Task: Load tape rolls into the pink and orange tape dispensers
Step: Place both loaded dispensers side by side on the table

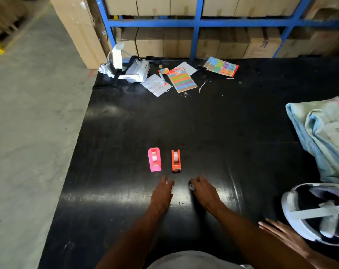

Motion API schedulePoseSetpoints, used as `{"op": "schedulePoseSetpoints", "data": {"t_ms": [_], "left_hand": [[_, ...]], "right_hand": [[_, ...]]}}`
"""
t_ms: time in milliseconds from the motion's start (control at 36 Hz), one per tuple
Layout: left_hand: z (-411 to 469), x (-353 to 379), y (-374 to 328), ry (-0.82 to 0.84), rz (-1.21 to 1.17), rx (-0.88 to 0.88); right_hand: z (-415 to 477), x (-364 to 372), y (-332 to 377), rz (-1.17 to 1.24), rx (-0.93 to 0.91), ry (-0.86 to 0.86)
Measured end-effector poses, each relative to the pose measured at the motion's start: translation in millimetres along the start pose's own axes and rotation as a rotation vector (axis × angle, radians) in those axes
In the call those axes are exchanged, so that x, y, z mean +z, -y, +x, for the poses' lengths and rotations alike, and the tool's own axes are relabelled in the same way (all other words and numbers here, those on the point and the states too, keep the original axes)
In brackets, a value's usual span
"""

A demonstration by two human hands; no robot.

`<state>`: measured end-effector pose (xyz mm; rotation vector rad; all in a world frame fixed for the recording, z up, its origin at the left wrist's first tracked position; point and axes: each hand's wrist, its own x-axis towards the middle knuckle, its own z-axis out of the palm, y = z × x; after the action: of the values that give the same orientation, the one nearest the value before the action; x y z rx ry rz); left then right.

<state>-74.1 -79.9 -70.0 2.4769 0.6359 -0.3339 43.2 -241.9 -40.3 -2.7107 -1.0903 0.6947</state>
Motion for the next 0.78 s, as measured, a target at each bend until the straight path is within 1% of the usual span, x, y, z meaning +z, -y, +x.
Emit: {"op": "schedulePoseSetpoints", "data": {"t_ms": [167,278,333,417,556,667,778], "left_hand": [[-10.0,0.2,4.0,-0.025,-0.051,-0.024],[-22.1,-9.8,16.8,-0.02,-0.101,-0.028],[-27.6,-18.4,29.2,-0.027,-0.111,-0.04],[-32.4,-38.2,55.0,-0.072,-0.134,-0.093],[-21.2,-83.8,106.3,-0.107,-0.1,-0.147],[0.4,-128.2,129.6,-0.104,-0.044,-0.145],[24.2,-153.8,148.6,-0.063,-0.022,-0.125]], "right_hand": [[3.6,0.4,0.5,0.008,-0.089,0.057],[8.2,-2.6,19.1,-0.01,-0.222,0.131],[12.2,-3.2,37.3,-0.042,-0.298,0.135],[23.4,-3.5,71.0,-0.054,-0.375,0.114],[57.6,-6.3,126.2,-0.125,-0.456,-0.01],[87.3,-16.2,165.9,-0.166,-0.439,-0.066],[119.0,-19.8,192.1,-0.256,-0.41,-0.109]]}}
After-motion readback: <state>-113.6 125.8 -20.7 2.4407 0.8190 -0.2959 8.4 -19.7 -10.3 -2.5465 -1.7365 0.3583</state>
